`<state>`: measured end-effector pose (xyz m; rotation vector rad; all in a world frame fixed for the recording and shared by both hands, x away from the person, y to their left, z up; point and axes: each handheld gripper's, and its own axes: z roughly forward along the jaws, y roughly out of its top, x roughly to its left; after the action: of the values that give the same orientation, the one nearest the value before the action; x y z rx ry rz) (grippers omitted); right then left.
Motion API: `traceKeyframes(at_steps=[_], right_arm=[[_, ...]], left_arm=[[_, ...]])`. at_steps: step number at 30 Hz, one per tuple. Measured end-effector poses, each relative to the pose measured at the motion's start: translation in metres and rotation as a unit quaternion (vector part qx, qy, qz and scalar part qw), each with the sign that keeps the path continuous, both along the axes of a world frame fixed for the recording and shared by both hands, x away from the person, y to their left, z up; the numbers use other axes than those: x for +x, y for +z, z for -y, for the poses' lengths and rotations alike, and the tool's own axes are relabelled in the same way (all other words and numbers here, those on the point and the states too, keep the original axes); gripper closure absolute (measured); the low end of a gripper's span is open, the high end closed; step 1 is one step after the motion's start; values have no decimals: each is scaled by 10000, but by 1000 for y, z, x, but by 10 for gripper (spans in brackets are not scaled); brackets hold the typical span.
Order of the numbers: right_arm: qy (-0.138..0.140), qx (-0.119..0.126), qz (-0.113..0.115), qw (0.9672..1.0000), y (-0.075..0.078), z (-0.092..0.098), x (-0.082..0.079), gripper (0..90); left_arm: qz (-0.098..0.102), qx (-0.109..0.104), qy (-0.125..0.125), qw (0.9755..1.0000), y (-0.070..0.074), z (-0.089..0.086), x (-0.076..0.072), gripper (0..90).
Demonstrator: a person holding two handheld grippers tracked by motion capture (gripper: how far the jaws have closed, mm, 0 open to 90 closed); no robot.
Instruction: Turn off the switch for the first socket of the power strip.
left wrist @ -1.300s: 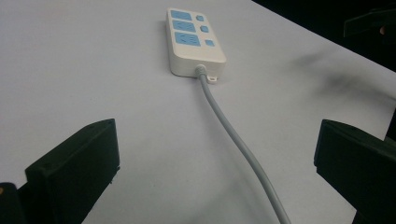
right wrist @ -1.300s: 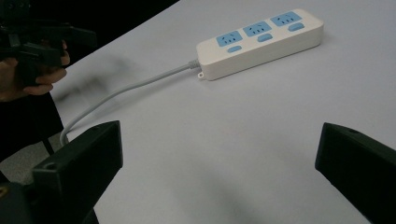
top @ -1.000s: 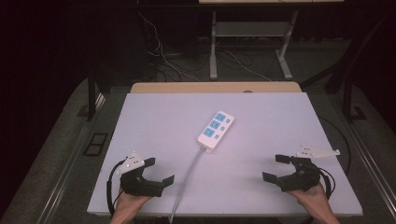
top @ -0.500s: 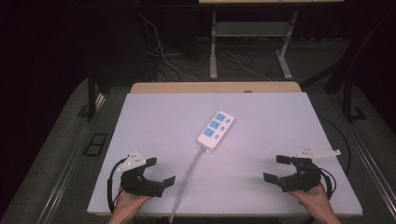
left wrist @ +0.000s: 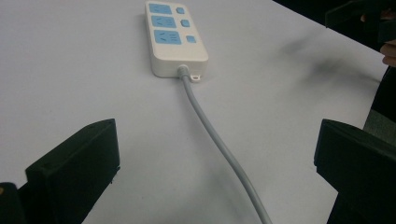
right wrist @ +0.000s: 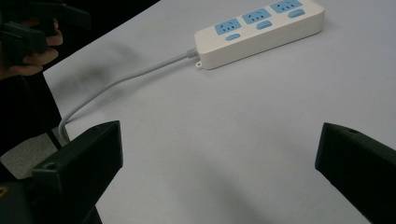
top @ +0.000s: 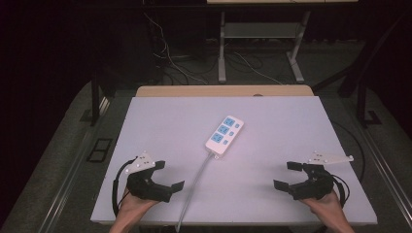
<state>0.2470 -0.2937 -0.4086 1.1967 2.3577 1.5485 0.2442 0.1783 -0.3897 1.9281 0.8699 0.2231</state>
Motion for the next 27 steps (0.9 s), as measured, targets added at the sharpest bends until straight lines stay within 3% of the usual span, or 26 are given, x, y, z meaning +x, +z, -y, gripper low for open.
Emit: traceKeyframes(at_steps=[27], right_arm=[[46,-47,25,10000,0,-1,-1,6]], left_arm=[[-97,301,-394,9987,24,34,40,0]])
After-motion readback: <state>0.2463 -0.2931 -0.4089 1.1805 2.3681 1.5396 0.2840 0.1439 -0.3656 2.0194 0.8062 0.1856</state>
